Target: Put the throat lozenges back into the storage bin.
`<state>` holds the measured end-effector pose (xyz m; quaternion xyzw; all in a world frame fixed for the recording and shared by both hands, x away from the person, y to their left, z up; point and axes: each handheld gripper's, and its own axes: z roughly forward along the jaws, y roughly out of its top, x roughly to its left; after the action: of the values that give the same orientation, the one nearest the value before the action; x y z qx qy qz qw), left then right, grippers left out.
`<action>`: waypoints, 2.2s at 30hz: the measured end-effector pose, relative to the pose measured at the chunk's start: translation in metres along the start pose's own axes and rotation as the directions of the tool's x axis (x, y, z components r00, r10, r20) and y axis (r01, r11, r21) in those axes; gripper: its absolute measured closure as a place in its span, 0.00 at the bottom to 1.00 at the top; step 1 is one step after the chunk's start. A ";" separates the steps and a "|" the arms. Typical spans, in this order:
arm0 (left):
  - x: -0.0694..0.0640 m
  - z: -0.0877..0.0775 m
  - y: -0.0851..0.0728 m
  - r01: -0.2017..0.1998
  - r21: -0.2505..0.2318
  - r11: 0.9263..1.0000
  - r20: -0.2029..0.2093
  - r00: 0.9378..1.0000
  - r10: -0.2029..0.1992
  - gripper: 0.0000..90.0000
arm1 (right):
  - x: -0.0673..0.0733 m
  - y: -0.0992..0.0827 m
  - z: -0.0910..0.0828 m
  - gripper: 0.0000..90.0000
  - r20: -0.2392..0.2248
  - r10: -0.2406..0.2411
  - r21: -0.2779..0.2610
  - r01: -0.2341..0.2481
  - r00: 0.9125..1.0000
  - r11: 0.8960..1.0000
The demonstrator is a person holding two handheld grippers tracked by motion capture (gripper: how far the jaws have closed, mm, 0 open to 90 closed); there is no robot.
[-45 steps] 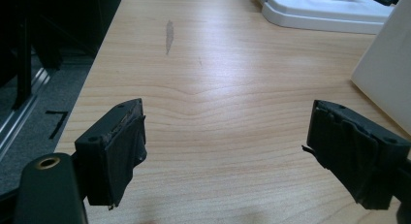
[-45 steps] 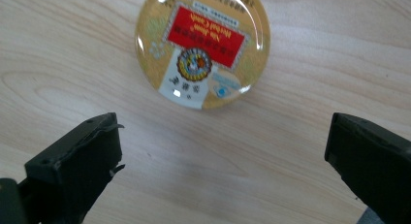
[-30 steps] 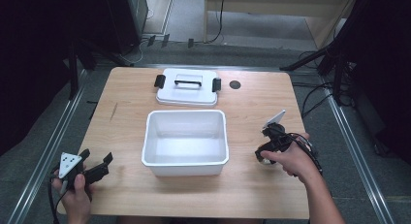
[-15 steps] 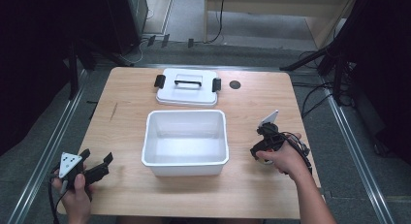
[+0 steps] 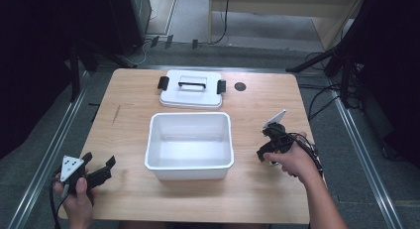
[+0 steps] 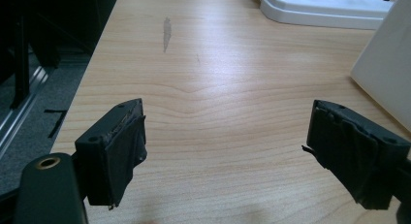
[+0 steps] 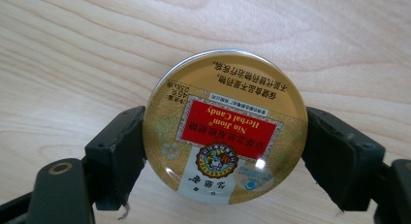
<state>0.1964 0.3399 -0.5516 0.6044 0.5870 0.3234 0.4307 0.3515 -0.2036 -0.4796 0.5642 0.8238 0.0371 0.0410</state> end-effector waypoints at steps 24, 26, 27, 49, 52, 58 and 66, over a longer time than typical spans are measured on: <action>0.000 0.000 0.000 0.004 0.001 1.000 0.009 1.000 -0.004 0.17 | 0.042 0.008 -0.074 0.23 0.006 -0.357 -0.110 0.355 0.934 0.928; 0.000 0.000 0.000 0.003 0.002 1.000 0.009 1.000 -0.003 0.17 | 0.043 0.009 -0.079 0.23 0.007 -0.364 -0.118 0.362 0.931 0.925; 0.000 0.000 0.000 0.003 0.002 1.000 0.009 1.000 -0.003 0.17 | 0.044 0.010 -0.082 0.23 0.011 -0.367 -0.121 0.365 0.930 0.923; 0.000 0.001 0.000 0.002 0.004 1.000 0.011 1.000 -0.003 0.17 | 0.087 0.028 -0.123 0.23 0.031 -0.465 -0.123 0.466 0.885 0.876; 0.000 0.001 0.000 0.002 0.004 1.000 0.012 1.000 -0.002 0.17 | 0.092 0.030 -0.125 0.23 0.034 -0.477 -0.119 0.478 0.878 0.870; 0.000 0.001 0.000 0.003 0.005 1.000 0.013 1.000 -0.003 0.17 | 0.103 0.035 -0.130 0.23 0.034 -0.506 -0.126 0.506 0.862 0.853; 0.000 0.001 0.000 0.004 0.006 1.000 0.014 1.000 -0.004 0.17 | 0.118 0.040 -0.131 0.23 0.028 -0.543 -0.136 0.541 0.839 0.830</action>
<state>0.1975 0.3398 -0.5516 0.6066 0.5861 0.3166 0.4338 0.3320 -0.0809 -0.3483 0.3031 0.9455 0.0842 0.0842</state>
